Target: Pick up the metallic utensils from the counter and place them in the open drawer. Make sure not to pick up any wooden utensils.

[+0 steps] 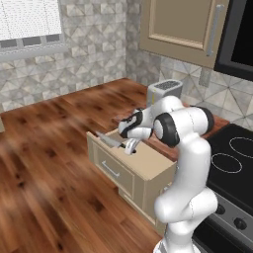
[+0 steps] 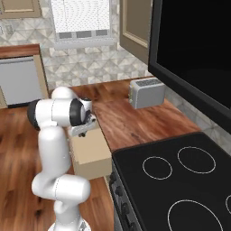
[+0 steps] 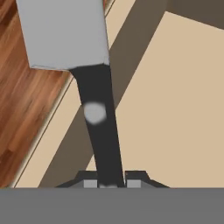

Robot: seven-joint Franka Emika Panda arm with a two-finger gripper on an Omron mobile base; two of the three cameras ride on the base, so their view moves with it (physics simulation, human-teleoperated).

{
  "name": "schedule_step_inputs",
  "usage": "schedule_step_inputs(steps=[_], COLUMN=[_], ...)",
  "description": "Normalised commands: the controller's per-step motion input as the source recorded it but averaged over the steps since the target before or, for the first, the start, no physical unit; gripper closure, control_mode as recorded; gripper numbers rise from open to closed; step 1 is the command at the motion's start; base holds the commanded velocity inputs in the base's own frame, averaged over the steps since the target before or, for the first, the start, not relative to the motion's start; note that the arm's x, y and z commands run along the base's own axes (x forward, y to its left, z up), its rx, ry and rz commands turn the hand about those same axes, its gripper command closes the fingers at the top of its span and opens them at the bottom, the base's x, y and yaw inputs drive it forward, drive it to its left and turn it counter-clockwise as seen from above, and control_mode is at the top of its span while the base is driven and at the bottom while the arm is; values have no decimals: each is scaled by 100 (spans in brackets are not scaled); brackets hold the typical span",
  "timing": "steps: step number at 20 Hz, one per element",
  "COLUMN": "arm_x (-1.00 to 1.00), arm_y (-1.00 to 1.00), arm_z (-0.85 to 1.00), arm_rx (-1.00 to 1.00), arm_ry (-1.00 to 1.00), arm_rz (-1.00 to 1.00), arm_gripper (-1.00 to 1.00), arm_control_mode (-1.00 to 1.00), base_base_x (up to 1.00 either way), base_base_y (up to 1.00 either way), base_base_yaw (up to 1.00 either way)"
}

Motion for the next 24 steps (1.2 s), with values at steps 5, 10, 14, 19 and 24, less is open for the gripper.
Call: schedule_step_inputs(steps=[5, 10, 14, 19, 24], arm_x=[35, 17, 8, 8, 0], arm_y=[0, 0, 6, 18, 21], arm_z=[-38, -32, -36, -52, -29], arm_rx=[7, 8, 7, 13, 10], arm_ry=[-1, 0, 5, 0, 0], arm_rz=[-16, -13, -1, 0, 0], arm_gripper=[100, 100, 100, 100, 100], arm_control_mode=[-100, -100, -100, -100, -100], base_base_x=[0, 0, 0, 0, 0], base_base_y=[0, 0, 0, 0, 0], base_base_yaw=[0, 0, 0, 0, 0])
